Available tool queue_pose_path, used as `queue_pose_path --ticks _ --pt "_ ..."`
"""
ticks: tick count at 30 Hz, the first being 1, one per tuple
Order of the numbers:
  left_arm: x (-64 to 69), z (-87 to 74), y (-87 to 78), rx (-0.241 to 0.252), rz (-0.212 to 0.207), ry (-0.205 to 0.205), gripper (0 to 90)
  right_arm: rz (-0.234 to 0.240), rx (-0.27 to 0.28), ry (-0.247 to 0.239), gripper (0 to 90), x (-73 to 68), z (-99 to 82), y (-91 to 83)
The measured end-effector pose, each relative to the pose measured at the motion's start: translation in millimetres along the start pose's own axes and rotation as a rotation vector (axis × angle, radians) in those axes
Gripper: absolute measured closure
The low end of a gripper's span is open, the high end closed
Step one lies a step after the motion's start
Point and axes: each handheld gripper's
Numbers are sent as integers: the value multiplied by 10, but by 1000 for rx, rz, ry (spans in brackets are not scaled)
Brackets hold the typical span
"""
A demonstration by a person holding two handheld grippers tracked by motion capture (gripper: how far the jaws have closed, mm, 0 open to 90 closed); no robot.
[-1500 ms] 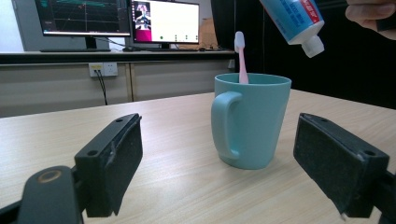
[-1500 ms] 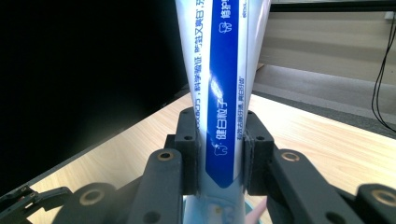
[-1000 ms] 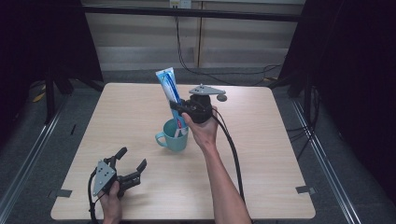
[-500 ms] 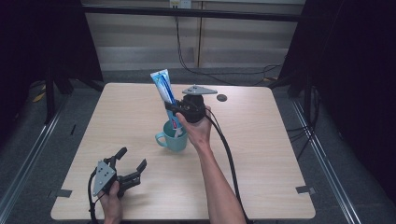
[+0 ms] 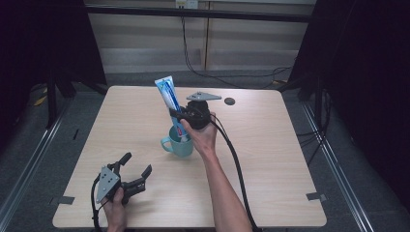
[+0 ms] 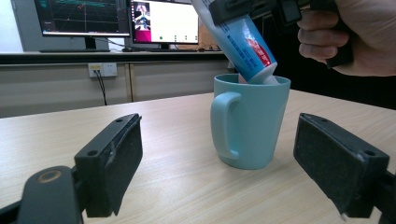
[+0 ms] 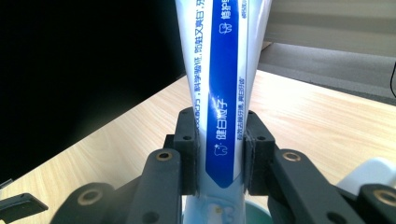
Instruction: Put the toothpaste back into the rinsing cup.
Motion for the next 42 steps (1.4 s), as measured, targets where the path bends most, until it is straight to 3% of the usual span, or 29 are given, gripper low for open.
queue_pose_path --ticks 25,42 --pt "5 -5 1 4 -2 -10 157 -4 -33 10 711 -12 -211 -14" --pt "-5 1 -4 -1 2 7 157 -5 -48 26 706 -9 -333 -58"
Point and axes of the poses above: each handheld gripper's, and its own axes: y roughly forward along the jaws, z roughly out of its top, x roughly to its right, and after that the axes turned 14 degrees about -y, right-handed
